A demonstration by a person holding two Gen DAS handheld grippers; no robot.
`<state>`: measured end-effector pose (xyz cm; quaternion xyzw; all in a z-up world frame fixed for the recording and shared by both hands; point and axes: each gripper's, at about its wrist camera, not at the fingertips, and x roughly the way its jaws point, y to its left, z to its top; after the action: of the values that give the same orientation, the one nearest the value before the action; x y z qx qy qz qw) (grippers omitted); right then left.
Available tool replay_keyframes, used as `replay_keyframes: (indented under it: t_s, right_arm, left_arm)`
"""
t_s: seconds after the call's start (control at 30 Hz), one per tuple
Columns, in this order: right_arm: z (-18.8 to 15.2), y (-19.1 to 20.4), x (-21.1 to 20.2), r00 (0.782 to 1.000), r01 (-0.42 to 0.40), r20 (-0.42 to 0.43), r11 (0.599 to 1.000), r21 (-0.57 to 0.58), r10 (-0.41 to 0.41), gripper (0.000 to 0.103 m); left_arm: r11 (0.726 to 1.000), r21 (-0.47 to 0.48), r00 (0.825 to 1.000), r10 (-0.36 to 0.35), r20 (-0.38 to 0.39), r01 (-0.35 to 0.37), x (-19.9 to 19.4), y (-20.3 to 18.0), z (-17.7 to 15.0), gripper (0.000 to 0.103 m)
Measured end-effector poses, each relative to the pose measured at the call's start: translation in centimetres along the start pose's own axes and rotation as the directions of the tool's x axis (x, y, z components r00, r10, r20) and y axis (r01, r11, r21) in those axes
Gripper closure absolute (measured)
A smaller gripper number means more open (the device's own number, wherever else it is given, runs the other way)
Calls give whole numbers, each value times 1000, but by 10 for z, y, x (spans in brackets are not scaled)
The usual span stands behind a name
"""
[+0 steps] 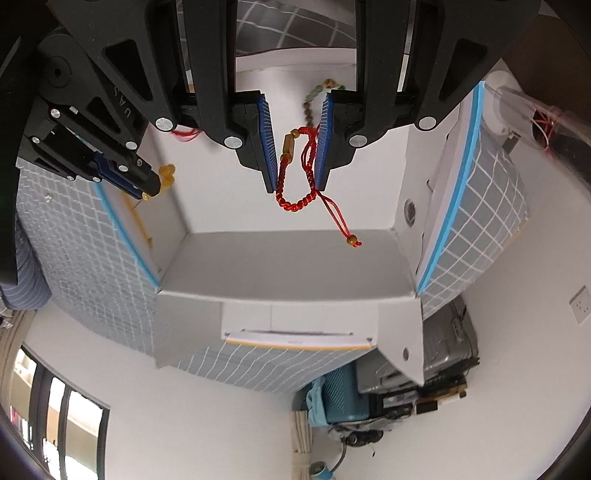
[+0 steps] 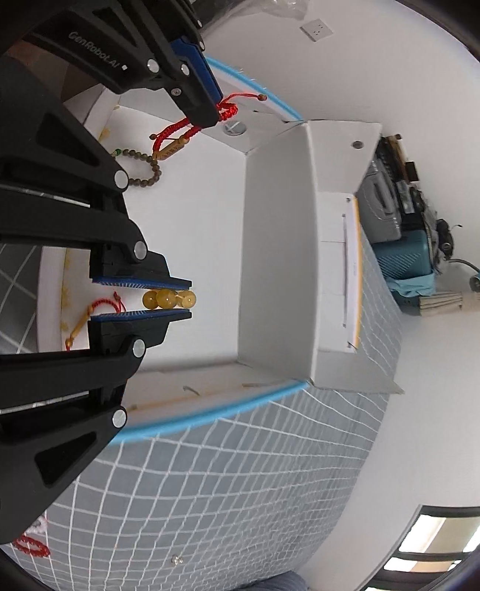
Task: Organize jewelry
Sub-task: 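Open right tool releasing amber bracelet into box while left tool releases red cord bracelet, then withdraw both open tools from the box over the remaining bracelets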
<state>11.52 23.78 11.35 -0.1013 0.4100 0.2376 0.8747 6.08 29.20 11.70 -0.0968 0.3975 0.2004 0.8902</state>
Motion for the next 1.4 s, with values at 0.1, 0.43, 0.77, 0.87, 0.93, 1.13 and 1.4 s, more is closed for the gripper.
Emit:
replay_keyframes:
  t_s: [0.1, 0.43, 0.77, 0.87, 0.93, 1.13, 1.4]
  right_arm:
    - [-2, 3, 12, 1000, -1, -22, 1000, 7, 1, 93]
    - [-6, 14, 32, 997, 22, -72, 1000, -9, -23, 92]
    - [-1, 9, 13, 998, 60, -20, 998, -8, -60, 47]
    - [2, 1, -5, 995, 91, 40, 996, 5, -91, 23]
    - [2, -6, -18, 991, 117, 72, 993, 9, -117, 18]
    - [-4, -39, -52, 980, 163, 114, 986, 33, -166, 10]
    - [-31, -97, -95, 963, 233, 115, 968, 91, -243, 9]
  left_arm:
    - [1000, -5, 1000, 11, -26, -12, 13, 9, -6, 83]
    - [1000, -8, 997, 23, -78, -24, 35, 22, -12, 79]
    - [999, -23, 998, 38, -58, -39, 27, 26, -10, 56]
    - [999, -22, 999, 36, -33, -37, 18, 24, -9, 54]
    - [999, -19, 999, 29, -20, -29, 13, 21, -9, 48]
    - [1000, -2, 999, 4, 34, -3, -10, 2, -10, 29]
    - [997, 41, 995, -68, 78, 65, -41, -39, -21, 12]
